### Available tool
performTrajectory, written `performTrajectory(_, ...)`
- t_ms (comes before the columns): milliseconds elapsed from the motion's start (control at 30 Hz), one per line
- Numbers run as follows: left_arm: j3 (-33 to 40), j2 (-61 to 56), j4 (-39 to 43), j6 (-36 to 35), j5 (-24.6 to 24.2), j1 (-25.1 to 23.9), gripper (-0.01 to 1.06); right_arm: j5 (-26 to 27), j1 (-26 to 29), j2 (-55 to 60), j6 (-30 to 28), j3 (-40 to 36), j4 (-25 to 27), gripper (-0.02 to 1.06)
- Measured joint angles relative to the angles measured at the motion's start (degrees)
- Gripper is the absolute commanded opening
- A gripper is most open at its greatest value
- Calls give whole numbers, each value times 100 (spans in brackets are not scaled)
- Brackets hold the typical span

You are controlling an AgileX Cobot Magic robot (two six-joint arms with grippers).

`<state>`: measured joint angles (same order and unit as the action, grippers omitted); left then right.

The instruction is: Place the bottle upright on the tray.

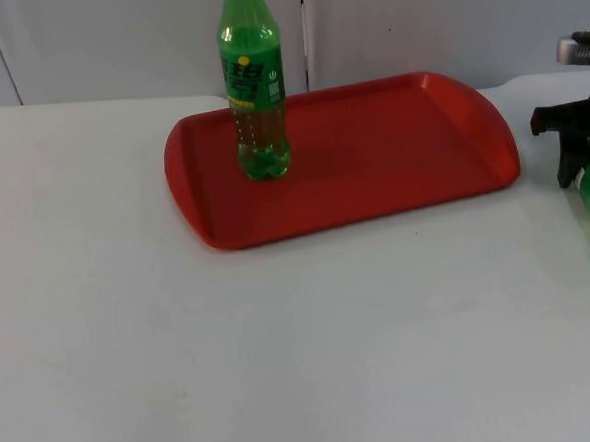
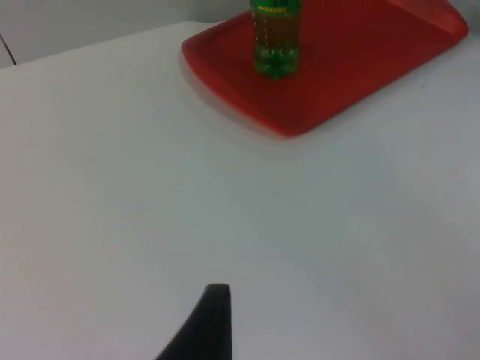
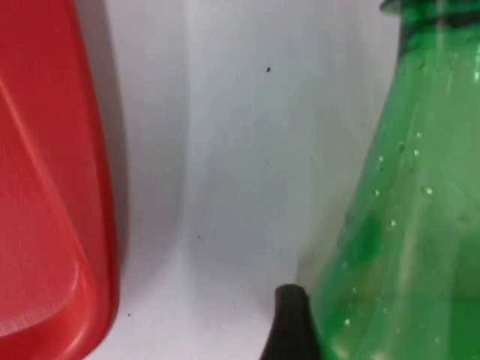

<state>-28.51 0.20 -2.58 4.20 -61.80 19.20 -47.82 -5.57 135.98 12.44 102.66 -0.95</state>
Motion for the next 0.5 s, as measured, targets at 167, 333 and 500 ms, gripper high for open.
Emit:
performTrajectory(167, 0, 0, 0, 0, 0, 0, 105, 0, 0, 0, 0, 0, 0, 0)
performTrajectory(333, 0, 0, 0, 0, 0, 0, 105, 0, 0, -29, 0, 0, 0, 0)
performTrajectory(500, 0, 0, 23, 0, 0, 0, 105, 11, 0, -369, -181, 0, 0, 0)
